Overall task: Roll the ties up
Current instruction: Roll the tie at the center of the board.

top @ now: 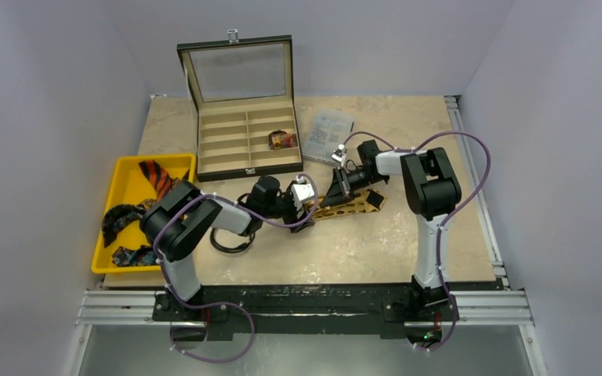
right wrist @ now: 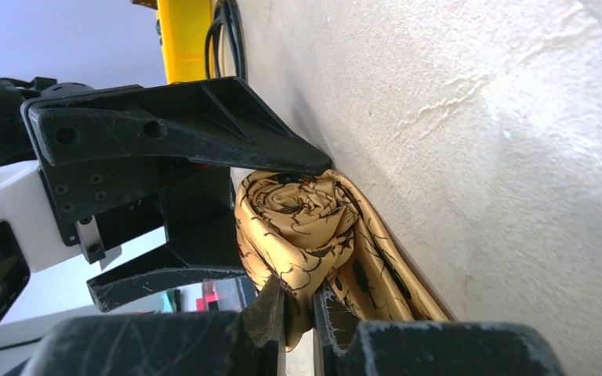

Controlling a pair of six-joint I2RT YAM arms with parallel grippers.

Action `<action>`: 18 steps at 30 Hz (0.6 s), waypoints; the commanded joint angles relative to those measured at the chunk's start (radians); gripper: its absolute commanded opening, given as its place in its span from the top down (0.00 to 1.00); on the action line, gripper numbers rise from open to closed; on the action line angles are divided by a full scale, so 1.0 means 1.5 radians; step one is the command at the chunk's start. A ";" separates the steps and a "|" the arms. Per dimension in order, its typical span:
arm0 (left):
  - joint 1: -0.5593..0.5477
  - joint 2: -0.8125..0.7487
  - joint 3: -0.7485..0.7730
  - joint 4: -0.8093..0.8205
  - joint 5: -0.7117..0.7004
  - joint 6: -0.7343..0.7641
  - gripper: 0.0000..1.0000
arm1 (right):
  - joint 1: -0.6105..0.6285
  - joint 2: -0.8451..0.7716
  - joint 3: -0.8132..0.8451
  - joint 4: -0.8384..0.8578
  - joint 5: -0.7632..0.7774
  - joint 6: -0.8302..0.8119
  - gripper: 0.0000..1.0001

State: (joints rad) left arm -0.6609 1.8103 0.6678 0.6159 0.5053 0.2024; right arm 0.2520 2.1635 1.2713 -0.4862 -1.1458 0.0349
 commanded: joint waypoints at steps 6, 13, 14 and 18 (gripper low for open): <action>0.005 0.058 -0.013 0.183 0.063 -0.046 0.31 | 0.005 0.039 -0.056 0.019 0.176 -0.064 1.00; -0.002 0.113 0.043 0.209 0.081 -0.054 0.43 | 0.005 0.050 -0.024 -0.019 0.176 -0.095 1.00; -0.005 0.110 0.041 0.203 0.081 -0.041 0.44 | 0.005 0.046 -0.020 -0.025 0.177 -0.103 1.00; -0.013 0.086 0.019 0.179 0.062 0.033 0.38 | 0.005 0.059 0.015 -0.067 0.175 -0.132 1.00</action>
State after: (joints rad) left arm -0.6579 1.9629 0.7029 0.8799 0.5831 0.1604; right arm 0.2508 2.1742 1.2663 -0.5220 -1.1622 -0.0490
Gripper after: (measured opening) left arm 0.577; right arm 0.069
